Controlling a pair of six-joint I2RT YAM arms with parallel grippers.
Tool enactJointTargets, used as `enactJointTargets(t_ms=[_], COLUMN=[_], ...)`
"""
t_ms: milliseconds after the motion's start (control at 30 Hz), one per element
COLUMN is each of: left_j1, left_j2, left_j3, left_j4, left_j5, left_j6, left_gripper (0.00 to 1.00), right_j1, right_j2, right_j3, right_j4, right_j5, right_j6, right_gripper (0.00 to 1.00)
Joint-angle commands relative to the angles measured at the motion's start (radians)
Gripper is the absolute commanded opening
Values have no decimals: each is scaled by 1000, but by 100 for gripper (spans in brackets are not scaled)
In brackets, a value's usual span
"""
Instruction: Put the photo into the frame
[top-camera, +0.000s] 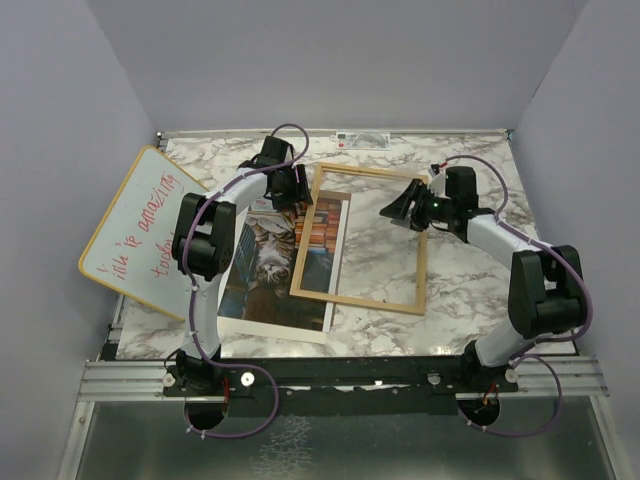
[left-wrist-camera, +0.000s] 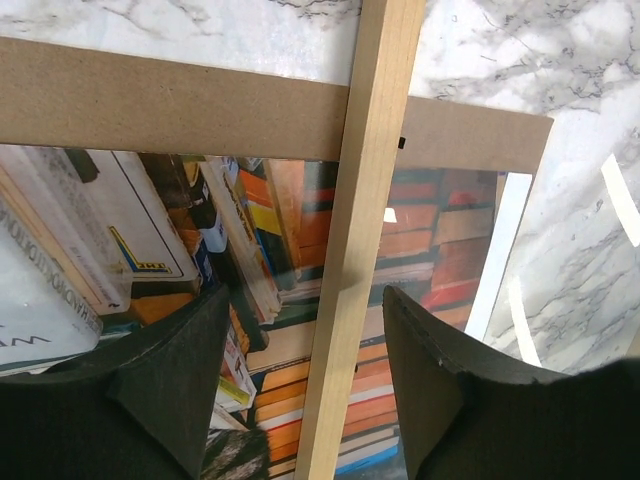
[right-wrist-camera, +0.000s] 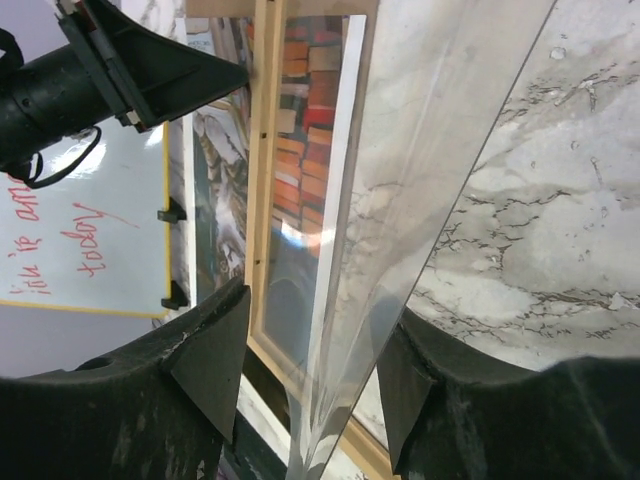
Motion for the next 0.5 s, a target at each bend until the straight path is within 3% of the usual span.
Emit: enactJointTargets(t_ms=[0, 133, 233, 467], left_j1=[3, 3, 3, 3], left_j2=[22, 26, 29, 28], left_j3=[-6, 3, 9, 16], left_j4=[23, 23, 23, 21], left_j5=[13, 13, 12, -35], left_j6=[-1, -2, -5, -14], left_gripper=[63, 61, 59, 53], right_j1=[6, 6, 6, 6], right_j2=[38, 55, 28, -93], right_j3=[3, 1, -14, -45], right_j4=[-4, 21, 56, 96], right_j5=[19, -5, -8, -35], right_j6=[29, 41, 41, 21], right_gripper=[53, 20, 4, 1])
